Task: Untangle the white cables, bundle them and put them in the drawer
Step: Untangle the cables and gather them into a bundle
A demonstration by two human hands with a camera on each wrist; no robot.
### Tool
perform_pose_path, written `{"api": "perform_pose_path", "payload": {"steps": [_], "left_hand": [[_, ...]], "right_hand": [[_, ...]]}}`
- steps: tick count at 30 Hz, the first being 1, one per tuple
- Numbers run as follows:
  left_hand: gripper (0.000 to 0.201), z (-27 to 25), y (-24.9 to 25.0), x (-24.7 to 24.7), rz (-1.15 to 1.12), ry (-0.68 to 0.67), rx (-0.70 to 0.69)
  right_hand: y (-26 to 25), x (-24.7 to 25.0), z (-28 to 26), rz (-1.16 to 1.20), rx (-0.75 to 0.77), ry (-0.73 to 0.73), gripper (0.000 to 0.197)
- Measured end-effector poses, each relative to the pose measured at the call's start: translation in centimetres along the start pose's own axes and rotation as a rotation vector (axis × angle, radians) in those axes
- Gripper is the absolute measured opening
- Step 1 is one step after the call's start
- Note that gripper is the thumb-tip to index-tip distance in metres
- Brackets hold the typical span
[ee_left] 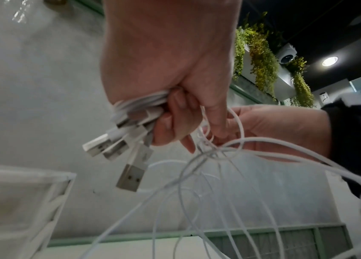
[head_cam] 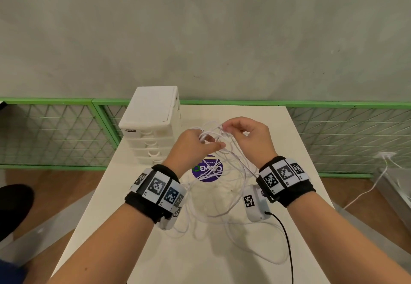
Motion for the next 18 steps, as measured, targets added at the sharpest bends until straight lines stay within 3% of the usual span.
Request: {"api": "perform_pose_path", "payload": {"steps": [6, 10, 13, 15, 18], "left_hand": [[0.017, 0.2, -1.0, -0.5, -0.249, 0.065, 0.114], [0.019, 0.4, -0.7, -0.1, -0.313, 0.108, 0.098], [0.016, 0.6, -1.0, 0.3, -0.406, 0.129, 0.141], [0.015, 0.8, -0.9, 0.3, -0.449, 0.120, 0.146], [0.019, 1.1, -0.8, 0.0, -0.479, 0.108, 0.141]], "right_hand": [[-0.7, 0.2, 0.3, 0.140, 0.033, 0.042, 0.034], [-2.2, 0.9, -0.4, -0.139, 0.216, 0.130, 0.017], [-0.2, 0.4, -0.2, -0.144, 0.063, 0.073, 0.016], [1.7, -0.9, -0.3, -0.155, -0.111, -0.049, 0.011], [3.5, -3.2, -1.2, -0.184, -0.217, -0.235, 0.014]]}}
Point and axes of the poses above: each hand's wrist, its own z-axis towards the middle knuckle, its own x-axis out of the back of the hand, y = z × x, the point moved 9 cm from there along z, towards the middle knuckle, and after that the axes turned 4 degrees about z, right-handed, at the moved point
